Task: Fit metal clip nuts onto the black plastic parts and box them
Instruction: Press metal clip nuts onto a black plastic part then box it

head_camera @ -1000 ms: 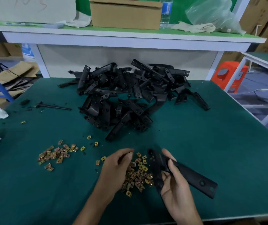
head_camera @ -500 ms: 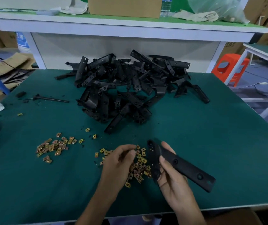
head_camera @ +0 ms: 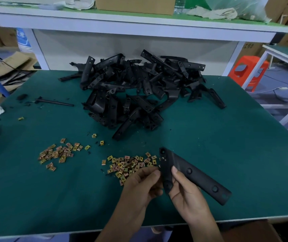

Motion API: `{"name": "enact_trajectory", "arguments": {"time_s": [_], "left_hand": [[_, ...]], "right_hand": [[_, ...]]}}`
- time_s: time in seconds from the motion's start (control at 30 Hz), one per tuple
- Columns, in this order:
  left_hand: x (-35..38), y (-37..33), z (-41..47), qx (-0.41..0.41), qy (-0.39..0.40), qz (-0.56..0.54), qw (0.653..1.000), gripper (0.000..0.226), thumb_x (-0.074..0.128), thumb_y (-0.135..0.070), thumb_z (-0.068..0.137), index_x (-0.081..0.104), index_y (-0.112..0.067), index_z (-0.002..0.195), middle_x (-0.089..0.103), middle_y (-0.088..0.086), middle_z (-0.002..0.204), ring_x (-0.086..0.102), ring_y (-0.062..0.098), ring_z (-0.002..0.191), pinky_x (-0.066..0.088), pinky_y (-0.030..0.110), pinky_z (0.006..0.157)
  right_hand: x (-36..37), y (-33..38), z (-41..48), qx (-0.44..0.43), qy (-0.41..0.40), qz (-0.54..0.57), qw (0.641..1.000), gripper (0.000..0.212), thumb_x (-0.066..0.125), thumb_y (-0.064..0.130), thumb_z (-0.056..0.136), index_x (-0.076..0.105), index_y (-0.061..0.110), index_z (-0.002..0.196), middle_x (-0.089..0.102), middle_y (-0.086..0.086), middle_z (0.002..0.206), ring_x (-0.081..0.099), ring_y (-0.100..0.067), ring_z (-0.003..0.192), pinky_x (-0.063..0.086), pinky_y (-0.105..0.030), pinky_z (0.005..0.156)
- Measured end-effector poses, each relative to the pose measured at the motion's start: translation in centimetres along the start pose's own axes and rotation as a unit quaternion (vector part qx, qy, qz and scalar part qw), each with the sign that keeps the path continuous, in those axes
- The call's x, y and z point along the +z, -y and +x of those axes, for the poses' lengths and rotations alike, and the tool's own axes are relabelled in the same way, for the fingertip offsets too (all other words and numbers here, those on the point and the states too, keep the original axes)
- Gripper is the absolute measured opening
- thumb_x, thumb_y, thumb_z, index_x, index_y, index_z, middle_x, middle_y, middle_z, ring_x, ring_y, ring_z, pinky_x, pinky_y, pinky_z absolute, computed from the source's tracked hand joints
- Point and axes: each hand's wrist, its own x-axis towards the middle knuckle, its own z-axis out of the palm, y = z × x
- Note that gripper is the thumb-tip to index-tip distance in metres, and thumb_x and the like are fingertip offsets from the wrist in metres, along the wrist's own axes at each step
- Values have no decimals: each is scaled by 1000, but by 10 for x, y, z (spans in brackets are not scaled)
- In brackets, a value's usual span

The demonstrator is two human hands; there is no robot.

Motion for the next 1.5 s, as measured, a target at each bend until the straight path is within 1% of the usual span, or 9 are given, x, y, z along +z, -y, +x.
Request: {"name": "enact_trajectory", "arguments": {"time_s": [0.2,0.33,0.47,0.67,0.73,0.8,0.87,0.93,1.5], "left_hand": [[2,2,-3,4,1,-1,1000,7,64,-3,92,71,-2,93,66,9,72,60,11,59,51,23,53],[2,1,-3,-2,17,29,999,8,73,-16,80,77,-12,75,66,7,69,60,9,57,48,21,50],[2,2,-2,-17,18,43,999,12,79,-25,69,76,-13,72,63,4,67,52,9,55,45,20,49],[-4,-1,7,55,-2,210,976,24,66,-39,93,78,-22,82,67,-3,69,56,4,62,46,19,59],[-10,-9,18,159,0,347,924,39,53,-54,95,75,-22,92,71,5,81,58,9,69,44,22,68],[-17,-18,37,285,-55,519,804,32,48,-47,99,72,-30,113,72,-4,104,60,8,92,43,20,79],[-20,-26,56,335,-88,655,672,37,45,-36,105,58,-29,139,63,-5,124,51,15,112,41,27,92],[-22,-26,72,315,-75,721,612,40,42,-32,106,49,-31,146,55,0,130,45,21,118,39,32,99],[-32,-36,72,235,-53,717,654,19,56,-37,100,62,-22,109,52,-1,111,44,22,110,42,35,94]], "right_hand": [[1,1,0,-3,-8,-24,1000,59,70,19,77,62,-8,129,67,-29,122,69,-31,102,59,-40,89],[1,1,-2,-21,-7,-37,999,65,71,20,79,55,-13,132,69,-26,108,70,-27,86,58,-35,72],[0,-3,-2,-54,10,-56,997,37,70,15,82,73,-1,115,70,-28,116,71,-34,105,60,-37,85],[5,-4,3,-45,-4,-34,998,42,72,15,79,73,-1,117,67,-29,124,68,-35,114,59,-38,89],[5,-2,5,-35,-14,-20,999,44,68,14,84,68,-2,125,65,-28,128,65,-35,119,57,-41,94],[4,0,5,-31,-23,-7,999,41,63,14,88,68,3,128,67,-23,128,66,-32,118,56,-43,96],[4,2,4,-26,-20,0,999,33,61,14,87,78,11,115,74,-16,117,74,-22,98,60,-34,75],[4,2,2,-20,-21,0,1000,29,62,15,85,81,15,106,76,-13,110,75,-17,87,58,-28,62],[2,5,3,13,-13,28,999,33,66,16,81,79,10,111,73,-18,119,74,-24,103,62,-35,77]]}}
